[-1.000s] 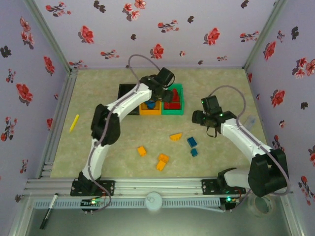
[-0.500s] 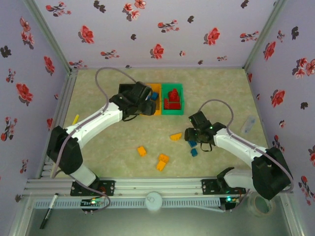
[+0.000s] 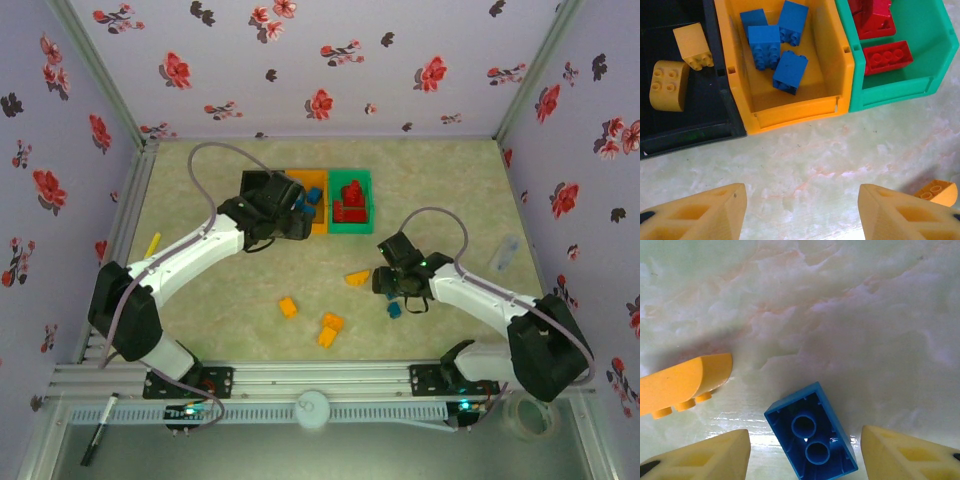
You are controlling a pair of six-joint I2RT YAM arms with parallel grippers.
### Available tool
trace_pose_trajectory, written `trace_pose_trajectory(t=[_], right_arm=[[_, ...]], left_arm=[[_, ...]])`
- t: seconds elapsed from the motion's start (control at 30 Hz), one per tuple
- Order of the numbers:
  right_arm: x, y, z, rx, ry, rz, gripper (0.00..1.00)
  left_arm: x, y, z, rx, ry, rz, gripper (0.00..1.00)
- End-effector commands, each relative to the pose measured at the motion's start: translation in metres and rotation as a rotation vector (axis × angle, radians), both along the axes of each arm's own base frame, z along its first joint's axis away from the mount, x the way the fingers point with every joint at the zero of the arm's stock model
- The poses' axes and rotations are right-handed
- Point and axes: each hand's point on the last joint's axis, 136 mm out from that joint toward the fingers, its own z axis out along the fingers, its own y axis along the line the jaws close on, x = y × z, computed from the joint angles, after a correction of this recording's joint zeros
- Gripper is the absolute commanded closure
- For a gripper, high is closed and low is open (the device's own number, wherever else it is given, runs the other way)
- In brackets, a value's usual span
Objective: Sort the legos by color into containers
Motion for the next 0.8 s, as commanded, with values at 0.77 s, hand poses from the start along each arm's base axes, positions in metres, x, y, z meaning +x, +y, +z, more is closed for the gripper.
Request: trace_pose_trajectory(t=[0.77], right_arm=[[0.001,0.000,-0.021,-0.064,0.056,-0.015,0.56]], left_arm=[[-0.003,0.006,0.006,0.016,-0.020,0.009,0.41]])
